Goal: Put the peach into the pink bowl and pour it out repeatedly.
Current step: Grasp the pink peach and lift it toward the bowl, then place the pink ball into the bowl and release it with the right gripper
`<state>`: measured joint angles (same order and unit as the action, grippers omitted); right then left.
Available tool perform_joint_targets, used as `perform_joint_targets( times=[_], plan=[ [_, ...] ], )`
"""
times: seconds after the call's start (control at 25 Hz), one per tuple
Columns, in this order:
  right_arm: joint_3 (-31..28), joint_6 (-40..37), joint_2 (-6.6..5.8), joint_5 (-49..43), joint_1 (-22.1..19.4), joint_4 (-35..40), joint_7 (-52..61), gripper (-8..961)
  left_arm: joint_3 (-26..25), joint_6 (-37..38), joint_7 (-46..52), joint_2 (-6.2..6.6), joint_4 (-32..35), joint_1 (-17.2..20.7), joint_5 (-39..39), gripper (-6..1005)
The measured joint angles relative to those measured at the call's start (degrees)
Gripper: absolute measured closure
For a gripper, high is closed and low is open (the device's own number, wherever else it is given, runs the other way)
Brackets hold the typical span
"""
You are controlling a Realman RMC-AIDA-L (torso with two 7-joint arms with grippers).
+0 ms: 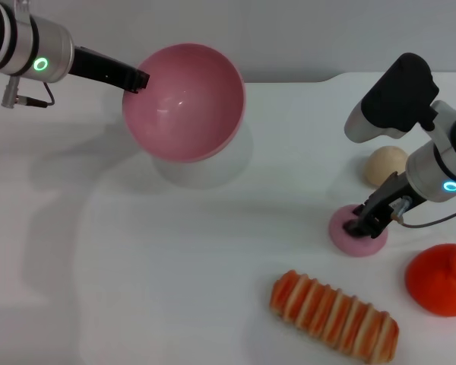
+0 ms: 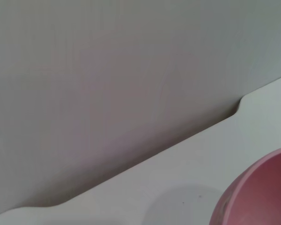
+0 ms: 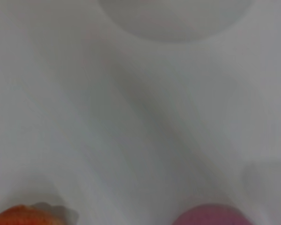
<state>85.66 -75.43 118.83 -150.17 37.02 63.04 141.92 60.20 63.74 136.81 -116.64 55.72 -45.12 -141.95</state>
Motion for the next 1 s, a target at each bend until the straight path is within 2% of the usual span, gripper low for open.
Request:
perform_joint_targets(
  times=[0.12, 0.36, 0.52, 0.76, 1.0],
  plan=[
    [0.4, 0.0, 0.0, 0.0, -0.1, 0.5, -0.2, 707, 0.0, -0.1, -0.1, 0.01, 0.0, 0.2, 0.0, 957],
    [0.4, 0.1, 0.0, 0.0, -0.2, 1.2, -0.2, 823, 0.0, 0.0, -0.1, 0.02, 0.0, 0.5, 0.1, 957],
    [-0.4, -0.4, -0.01, 0.0, -0.8, 4.4, 0.0, 900, 0.0, 0.2, -0.1, 0.05, 0.1, 0.5, 0.1, 957],
    [-5.5, -2.1, 0.01, 0.0, -1.5, 14.6, 0.1, 925, 0.5, 0.6, -0.1, -0.23, 0.1, 0.5, 0.1, 957],
    [-9.8, -2.5, 0.11, 0.5, -0.2, 26.9, 0.3, 903, 2.1, 1.9, -0.1, -0.73, 0.1, 0.5, 0.2, 957]
  ],
)
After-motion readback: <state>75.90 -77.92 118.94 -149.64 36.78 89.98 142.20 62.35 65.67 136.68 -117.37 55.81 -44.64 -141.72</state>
